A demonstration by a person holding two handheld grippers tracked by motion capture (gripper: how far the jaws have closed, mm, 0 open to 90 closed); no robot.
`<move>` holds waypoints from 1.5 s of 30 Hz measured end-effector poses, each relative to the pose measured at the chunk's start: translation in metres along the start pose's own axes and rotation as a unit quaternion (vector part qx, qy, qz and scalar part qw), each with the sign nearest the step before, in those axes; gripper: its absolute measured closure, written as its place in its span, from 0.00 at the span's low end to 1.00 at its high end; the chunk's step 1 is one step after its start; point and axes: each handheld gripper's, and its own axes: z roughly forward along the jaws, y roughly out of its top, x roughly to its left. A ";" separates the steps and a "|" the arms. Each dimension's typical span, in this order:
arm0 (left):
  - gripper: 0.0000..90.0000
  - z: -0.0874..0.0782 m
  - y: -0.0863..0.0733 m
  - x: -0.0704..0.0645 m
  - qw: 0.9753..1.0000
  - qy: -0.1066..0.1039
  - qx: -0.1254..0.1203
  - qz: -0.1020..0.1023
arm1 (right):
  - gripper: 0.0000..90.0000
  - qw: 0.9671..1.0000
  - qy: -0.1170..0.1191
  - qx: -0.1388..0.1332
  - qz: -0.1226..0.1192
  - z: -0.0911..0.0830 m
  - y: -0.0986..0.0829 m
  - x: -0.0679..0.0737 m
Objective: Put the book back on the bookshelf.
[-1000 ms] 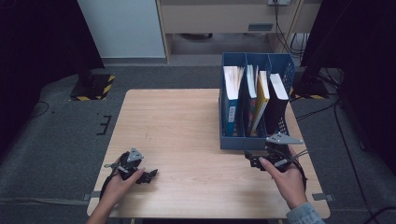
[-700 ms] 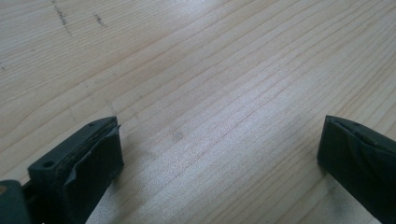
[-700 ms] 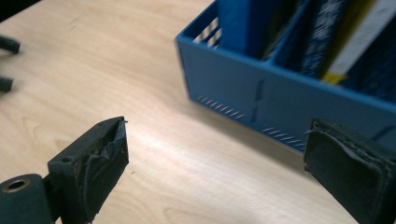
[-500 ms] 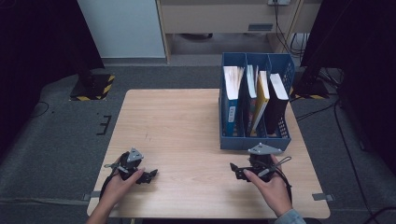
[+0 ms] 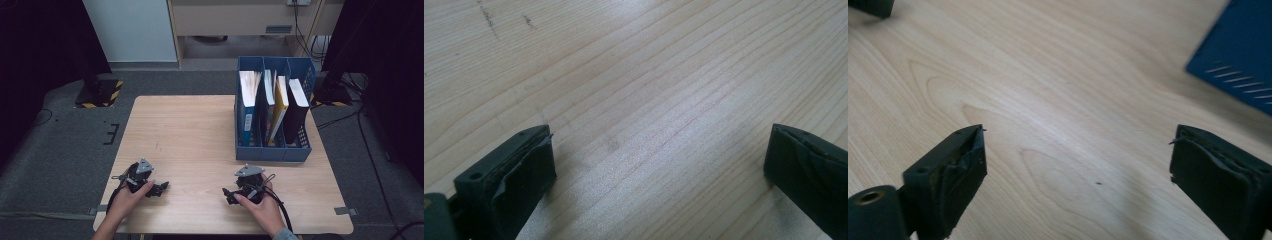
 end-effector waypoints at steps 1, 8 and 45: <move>0.00 0.000 0.000 0.000 1.000 0.000 0.000 0.000 | 0.11 1.000 -0.003 0.004 0.002 0.003 0.001 0.002; 0.00 0.000 0.000 0.000 1.000 0.000 0.000 0.000 | 0.09 1.000 0.000 0.003 -0.004 0.020 0.010 0.011; 0.00 0.000 -0.001 -0.001 1.000 -0.001 -0.003 0.000 | 0.06 0.997 -0.063 -0.014 0.032 0.054 0.011 -0.006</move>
